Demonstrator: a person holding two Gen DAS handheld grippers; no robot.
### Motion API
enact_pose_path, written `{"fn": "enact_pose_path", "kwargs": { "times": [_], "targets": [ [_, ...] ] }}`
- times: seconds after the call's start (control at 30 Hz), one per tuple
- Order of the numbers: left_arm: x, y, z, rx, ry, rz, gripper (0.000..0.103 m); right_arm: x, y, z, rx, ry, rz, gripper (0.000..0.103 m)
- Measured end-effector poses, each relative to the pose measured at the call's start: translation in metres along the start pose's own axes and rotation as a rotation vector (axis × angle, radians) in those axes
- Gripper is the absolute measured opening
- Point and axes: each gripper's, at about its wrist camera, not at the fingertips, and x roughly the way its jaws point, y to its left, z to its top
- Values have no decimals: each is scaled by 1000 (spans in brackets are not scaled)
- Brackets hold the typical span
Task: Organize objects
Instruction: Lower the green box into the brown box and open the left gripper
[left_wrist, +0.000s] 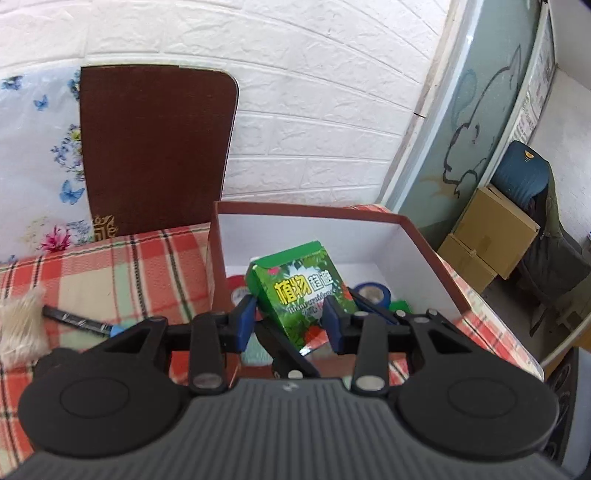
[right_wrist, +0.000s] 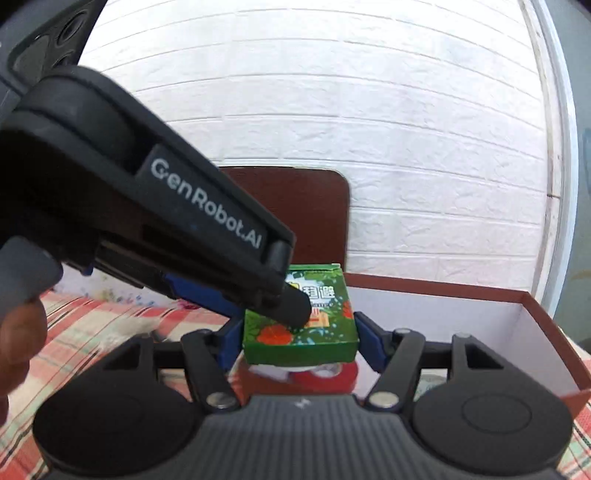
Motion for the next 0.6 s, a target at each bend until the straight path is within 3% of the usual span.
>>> {"fn": "enact_pose_path", "kwargs": {
  "times": [0.1, 0.2, 0.4, 0.6],
  "targets": [
    [25, 4, 2, -28, 33, 19, 42, 28, -9, -5, -11, 30, -30, 65],
    [38, 6, -3, -34, 71, 38, 42, 42, -15, -15, -3, 72, -51, 77],
    [-2, -2, -23, 35, -8, 33, 43, 9, -20, -27, 63, 19, -71, 77],
    [-36, 3, -51, 81, -42, 125, 48, -31, -9, -44, 85, 11, -63, 77]
  ]
}}
